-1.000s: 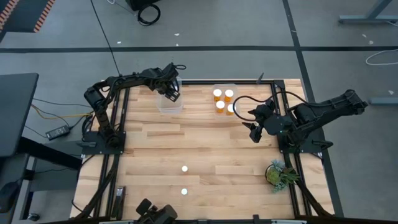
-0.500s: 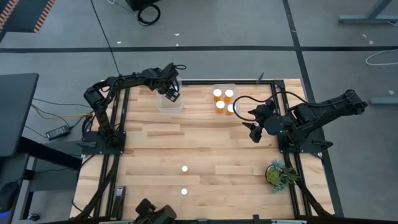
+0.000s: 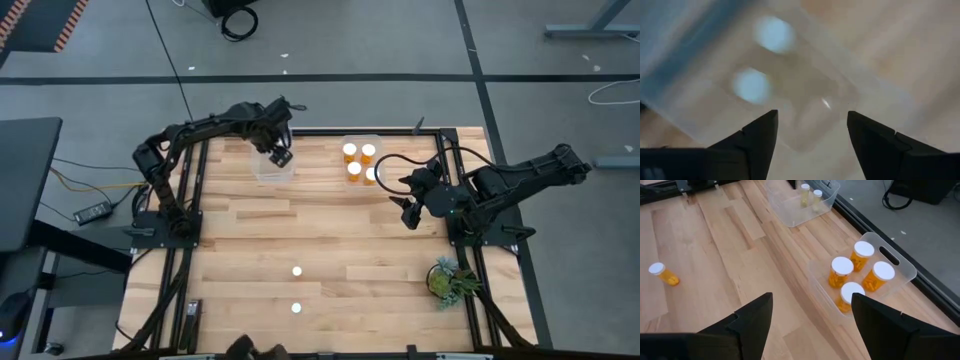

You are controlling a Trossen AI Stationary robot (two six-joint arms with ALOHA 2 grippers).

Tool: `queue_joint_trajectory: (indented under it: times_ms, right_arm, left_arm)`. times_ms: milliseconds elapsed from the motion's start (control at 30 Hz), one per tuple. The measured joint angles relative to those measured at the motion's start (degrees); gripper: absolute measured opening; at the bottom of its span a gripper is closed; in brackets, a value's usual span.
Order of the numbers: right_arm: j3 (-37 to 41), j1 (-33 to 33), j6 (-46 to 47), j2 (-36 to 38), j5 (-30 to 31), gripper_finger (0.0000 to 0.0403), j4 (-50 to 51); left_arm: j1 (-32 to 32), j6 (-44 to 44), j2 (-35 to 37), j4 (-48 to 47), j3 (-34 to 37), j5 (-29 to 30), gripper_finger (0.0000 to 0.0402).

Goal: Pick and place medicine bottles into bin by pill shape (circle, oval)
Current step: Put the small orange pill bottle into the left transparent bin

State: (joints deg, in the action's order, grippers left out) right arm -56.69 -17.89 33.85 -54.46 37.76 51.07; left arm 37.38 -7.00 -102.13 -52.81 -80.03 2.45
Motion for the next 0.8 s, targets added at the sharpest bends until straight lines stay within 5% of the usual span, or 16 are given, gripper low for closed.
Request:
queue_joint_trajectory:
  times_ms: [167,500,800]
  right_arm:
    - [0.0,0.0,0.0,0.0,0.1,0.0277,0.0]
    - [0.0,0.0,-2.1,0.0,-0.1,0.0277,0.0]
    - [0.0,0.0,-5.4,0.0,-0.7,0.0277,0.4]
  left_arm:
    - [-6.1,1.0,0.0,-7.2,-4.2,-2.7,0.0233]
    - [-23.8,-1.9,0.0,-5.9,-7.0,-3.0,0.0228]
    - [-42.3,-13.8,-0.3,-5.5,-5.8,-2.9,0.0218]
